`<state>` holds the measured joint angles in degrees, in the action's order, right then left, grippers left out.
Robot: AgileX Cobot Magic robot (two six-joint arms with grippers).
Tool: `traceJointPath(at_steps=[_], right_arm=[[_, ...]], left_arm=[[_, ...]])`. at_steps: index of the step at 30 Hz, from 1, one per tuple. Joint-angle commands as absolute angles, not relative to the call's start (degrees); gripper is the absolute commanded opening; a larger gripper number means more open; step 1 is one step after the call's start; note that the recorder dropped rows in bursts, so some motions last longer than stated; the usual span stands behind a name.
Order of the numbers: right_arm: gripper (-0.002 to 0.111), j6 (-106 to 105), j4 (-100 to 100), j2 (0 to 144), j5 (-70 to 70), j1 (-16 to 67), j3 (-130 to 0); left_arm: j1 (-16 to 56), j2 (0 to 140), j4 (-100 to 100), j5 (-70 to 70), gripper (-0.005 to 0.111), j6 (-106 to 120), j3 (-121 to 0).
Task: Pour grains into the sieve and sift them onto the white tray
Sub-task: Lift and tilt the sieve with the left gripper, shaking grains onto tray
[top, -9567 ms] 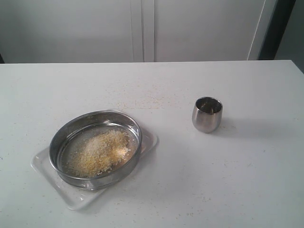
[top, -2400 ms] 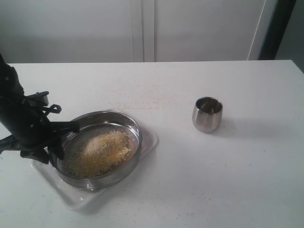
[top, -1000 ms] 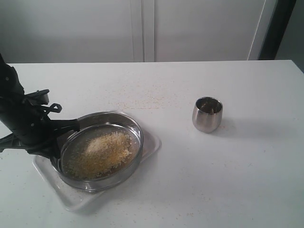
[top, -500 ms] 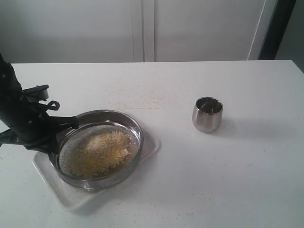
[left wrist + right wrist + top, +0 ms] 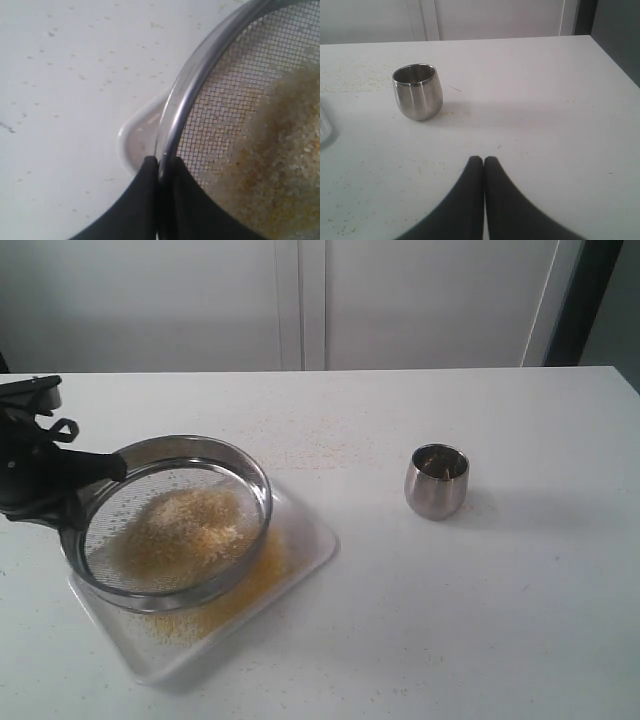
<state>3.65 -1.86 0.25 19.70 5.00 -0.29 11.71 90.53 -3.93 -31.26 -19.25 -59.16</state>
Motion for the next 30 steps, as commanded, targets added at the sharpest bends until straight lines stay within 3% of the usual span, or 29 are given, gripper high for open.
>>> traceJointPath(at_steps=[1, 7, 10, 15, 18, 21, 25, 30], right_arm=[[0.000, 3.7, -2.0, 0.0, 19.2, 4.7, 0.0], [0.000, 3.7, -2.0, 0.0, 19.2, 4.7, 0.0], [0.000, 3.7, -2.0, 0.0, 19.2, 4.7, 0.0], [0.000, 3.7, -2.0, 0.0, 19.2, 4.7, 0.0], [0.000, 3.7, -2.0, 0.0, 19.2, 4.7, 0.0], [0.000, 3.7, -2.0, 0.0, 19.2, 4.7, 0.0], [0.000, 3.7, -2.0, 0.0, 19.2, 4.7, 0.0], [0.000, 3.7, -2.0, 0.0, 19.2, 4.7, 0.0]], left_arm=[[8.0, 89.5, -7.0, -33.2, 0.000, -19.2, -59.4], [12.2, 89.5, -10.2, -30.5, 0.000, -14.5, -57.8], [5.6, 89.5, -8.2, -31.1, 0.000, -18.7, -57.8], [10.4, 89.5, -14.5, -29.8, 0.000, -12.0, -57.1], [5.5, 89.6, -10.3, -29.2, 0.000, -28.1, -56.7], [11.3, 89.6, -15.1, -30.1, 0.000, -11.7, -56.7], [8.7, 89.6, -9.2, -28.9, 0.000, -27.6, -56.7], [13.6, 89.6, -11.6, -29.9, 0.000, -16.0, -56.7]])
